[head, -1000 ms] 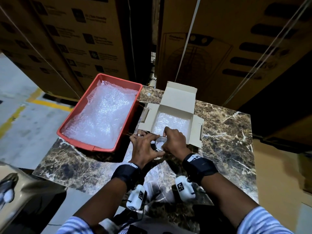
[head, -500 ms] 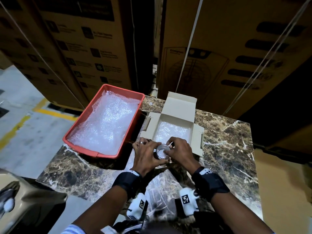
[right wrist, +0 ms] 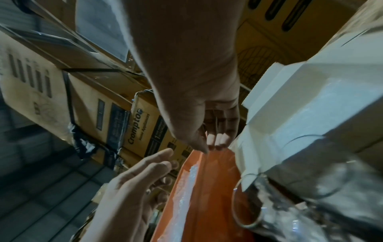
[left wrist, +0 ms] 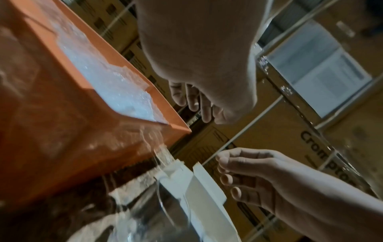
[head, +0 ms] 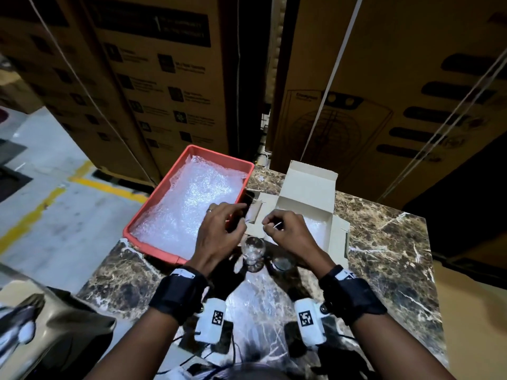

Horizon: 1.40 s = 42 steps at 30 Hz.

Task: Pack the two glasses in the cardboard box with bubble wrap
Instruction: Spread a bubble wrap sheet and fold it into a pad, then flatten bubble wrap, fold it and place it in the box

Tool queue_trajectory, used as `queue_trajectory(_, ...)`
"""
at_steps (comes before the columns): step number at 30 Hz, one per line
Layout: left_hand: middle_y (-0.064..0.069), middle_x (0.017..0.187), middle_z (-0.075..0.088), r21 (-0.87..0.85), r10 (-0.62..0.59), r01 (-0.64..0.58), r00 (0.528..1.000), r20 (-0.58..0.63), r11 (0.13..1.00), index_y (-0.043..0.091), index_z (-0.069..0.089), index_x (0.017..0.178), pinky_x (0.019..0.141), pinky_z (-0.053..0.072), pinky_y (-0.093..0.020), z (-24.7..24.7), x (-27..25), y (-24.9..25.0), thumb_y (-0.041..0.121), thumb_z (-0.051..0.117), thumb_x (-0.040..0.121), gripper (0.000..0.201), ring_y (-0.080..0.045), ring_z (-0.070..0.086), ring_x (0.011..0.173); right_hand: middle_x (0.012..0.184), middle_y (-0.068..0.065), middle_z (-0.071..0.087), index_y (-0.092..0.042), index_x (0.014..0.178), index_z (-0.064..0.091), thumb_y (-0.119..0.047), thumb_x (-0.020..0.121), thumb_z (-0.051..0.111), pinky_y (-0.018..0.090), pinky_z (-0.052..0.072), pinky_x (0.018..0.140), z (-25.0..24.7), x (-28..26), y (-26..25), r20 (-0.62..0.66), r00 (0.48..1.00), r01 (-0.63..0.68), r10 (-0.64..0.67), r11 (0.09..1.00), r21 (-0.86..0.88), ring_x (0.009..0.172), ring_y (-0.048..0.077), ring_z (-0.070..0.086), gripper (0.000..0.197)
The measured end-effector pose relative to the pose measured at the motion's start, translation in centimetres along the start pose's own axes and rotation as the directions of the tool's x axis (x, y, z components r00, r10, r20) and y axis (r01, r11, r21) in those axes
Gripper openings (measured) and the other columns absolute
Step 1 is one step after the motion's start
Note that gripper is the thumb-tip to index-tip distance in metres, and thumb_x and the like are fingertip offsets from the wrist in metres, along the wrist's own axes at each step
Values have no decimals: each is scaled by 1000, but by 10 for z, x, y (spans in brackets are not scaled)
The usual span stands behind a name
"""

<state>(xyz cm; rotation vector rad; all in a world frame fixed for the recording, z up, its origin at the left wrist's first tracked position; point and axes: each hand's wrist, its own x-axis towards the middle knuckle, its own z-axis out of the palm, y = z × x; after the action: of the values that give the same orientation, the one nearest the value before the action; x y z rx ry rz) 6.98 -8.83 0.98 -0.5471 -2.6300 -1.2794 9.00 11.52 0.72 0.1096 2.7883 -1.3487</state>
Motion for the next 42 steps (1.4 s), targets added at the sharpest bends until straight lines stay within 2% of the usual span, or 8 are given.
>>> queue_trajectory(7, 8, 113, 69, 209, -260, 236, 961, 98, 949, 28, 69, 125, 87, 50, -37, -51, 21, -73, 29, 72, 89, 36, -20, 55, 111, 80, -3, 70, -15, 90, 71, -7, 93, 63, 15, 49, 63, 49, 47, -74, 110, 987, 109, -119, 989, 97, 73, 9, 65, 12)
queue_trajectory(16, 3, 139, 53, 587, -546, 198, 670, 504, 785, 34, 51, 142, 101, 44, -35, -65, 31, -134, 62, 77, 79, 74, -19, 48, 132, 117, 10, 67, -13, 113, 70, 2, 95, 49, 28, 52, 76, 113, 93, -102, 321, 946, -16, 47, 995, -97, 101, 24, 65, 32)
queue_trajectory(21, 3, 110, 66, 579, -488, 149, 724, 488, 801, 27, 73, 104, 80, 48, -29, -69, 35, -134, 31, 72, 87, 17, -20, 62, 110, 134, 14, 57, -15, 126, 64, 1, 94, 47, 31, 49, 84, 123, 105, -99, 483, 859, -17, 168, 953, -301, 115, 28, 59, 39)
queue_trajectory(27, 3, 97, 72, 402, -413, 232, 789, 455, 886, 21, 71, 91, 82, 55, -40, -82, 41, -137, 27, 60, 90, 12, -22, 65, 96, 127, 9, 55, -21, 132, 59, 0, 90, 53, 28, 43, 71, 123, 109, -97, 576, 799, 73, 171, 924, -375, 106, 26, 56, 47)
queue_trajectory(33, 14, 70, 67, -89, -323, 388, 856, 404, 917, 24, 59, 78, 72, 46, -37, -100, 53, -145, 39, 55, 81, 16, -14, 62, 70, 121, 3, 66, -18, 127, 68, -12, 90, 68, 23, 42, 79, 107, 114, -100, 507, 861, 112, 37, 959, -261, 108, 20, 61, 38)
queue_trajectory(36, -3, 68, 73, -214, -332, 416, 880, 339, 884, 16, 58, 89, 68, 48, -35, -105, 60, -142, 19, 57, 87, 4, -22, 65, 66, 87, -8, 64, -29, 104, 70, -25, 98, 66, 16, 39, 63, 88, 115, -106, 484, 875, 111, -10, 977, -180, 78, 7, 60, 8)
queue_trajectory(39, -7, 62, 65, -368, -393, 468, 881, 262, 803, 13, 57, 93, 59, 45, -30, -109, 65, -131, 11, 58, 96, 4, -14, 57, 52, 58, -20, 53, -43, 80, 58, -30, 106, 55, 11, 32, 52, 72, 116, -110, 449, 893, 88, -34, 991, -100, 53, -10, 49, 29)
queue_trajectory(42, -7, 73, 62, -380, -455, 505, 863, 218, 775, 19, 65, 97, 57, 41, -30, -113, 67, -123, 33, 50, 107, 23, -18, 55, 57, 82, -17, 72, -37, 88, 68, -26, 105, 57, 19, 51, 78, 63, 117, -113, 404, 912, 76, -70, 997, 3, 79, -10, 64, 23)
